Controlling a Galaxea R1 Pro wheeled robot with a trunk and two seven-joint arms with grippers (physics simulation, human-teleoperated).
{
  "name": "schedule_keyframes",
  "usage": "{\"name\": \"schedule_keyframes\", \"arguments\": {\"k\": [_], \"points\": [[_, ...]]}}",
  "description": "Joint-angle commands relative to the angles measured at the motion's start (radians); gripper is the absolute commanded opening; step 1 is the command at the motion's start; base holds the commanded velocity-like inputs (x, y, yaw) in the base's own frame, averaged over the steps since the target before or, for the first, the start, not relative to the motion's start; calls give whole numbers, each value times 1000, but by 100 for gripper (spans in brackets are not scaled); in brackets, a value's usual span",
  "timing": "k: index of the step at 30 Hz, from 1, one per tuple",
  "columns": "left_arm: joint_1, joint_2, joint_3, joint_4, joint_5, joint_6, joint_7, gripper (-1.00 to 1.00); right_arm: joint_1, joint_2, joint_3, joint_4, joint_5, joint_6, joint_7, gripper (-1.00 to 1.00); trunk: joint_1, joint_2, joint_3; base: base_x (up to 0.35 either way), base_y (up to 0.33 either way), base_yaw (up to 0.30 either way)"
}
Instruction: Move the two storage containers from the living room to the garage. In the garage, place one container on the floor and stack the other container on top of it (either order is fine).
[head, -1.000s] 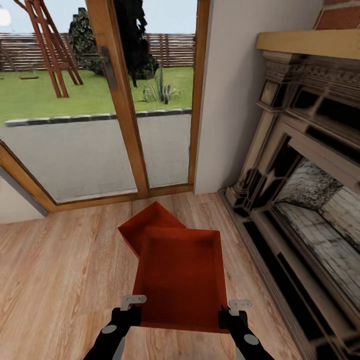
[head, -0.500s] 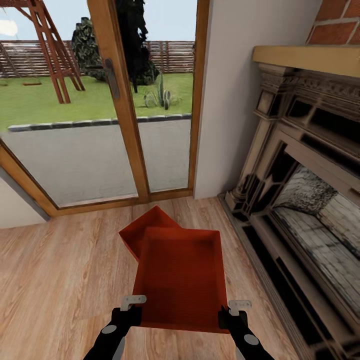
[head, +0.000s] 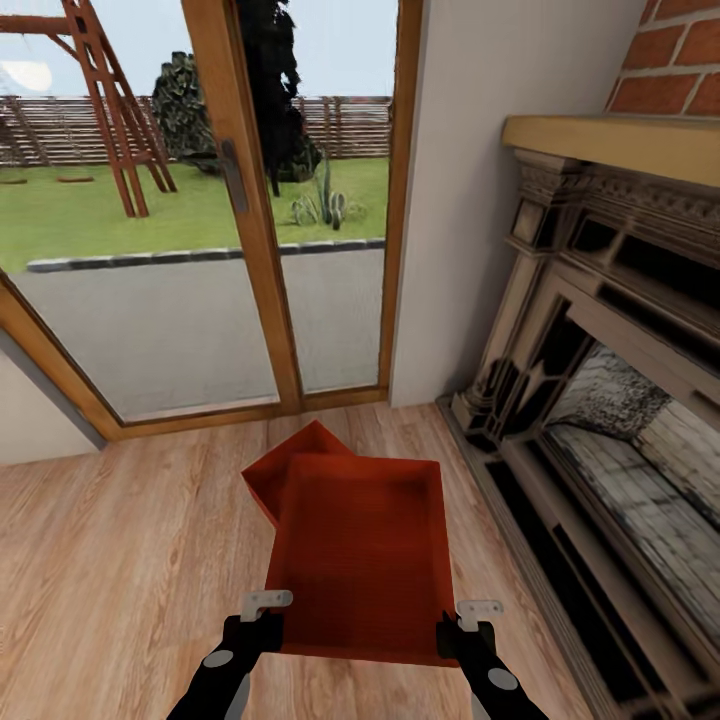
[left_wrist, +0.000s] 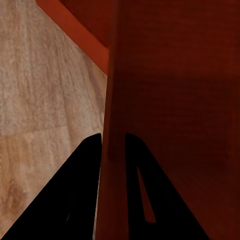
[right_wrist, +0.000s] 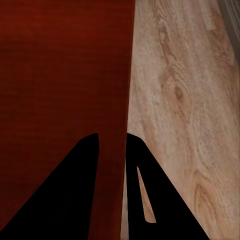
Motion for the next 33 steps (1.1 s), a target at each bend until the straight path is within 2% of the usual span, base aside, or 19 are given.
{"name": "schedule_keyframes", "arguments": {"k": [1,25,33], "points": [[1,1,-2,1,-2,7,11,-100,-2,-2,7,-3,-4,-15,-6,-100,-4,7,4,0,0,94],[1,1,-2,1,-2,7,11,-100,-1,-2,6,-3,-5,-16,-6,-100,-96,175,118,0,0,96],[1,1,-2,1,-1,7,11,-100,-1,-2,9,0,-7,-84,-6,-100,-127,231,156,0,0,3]]}}
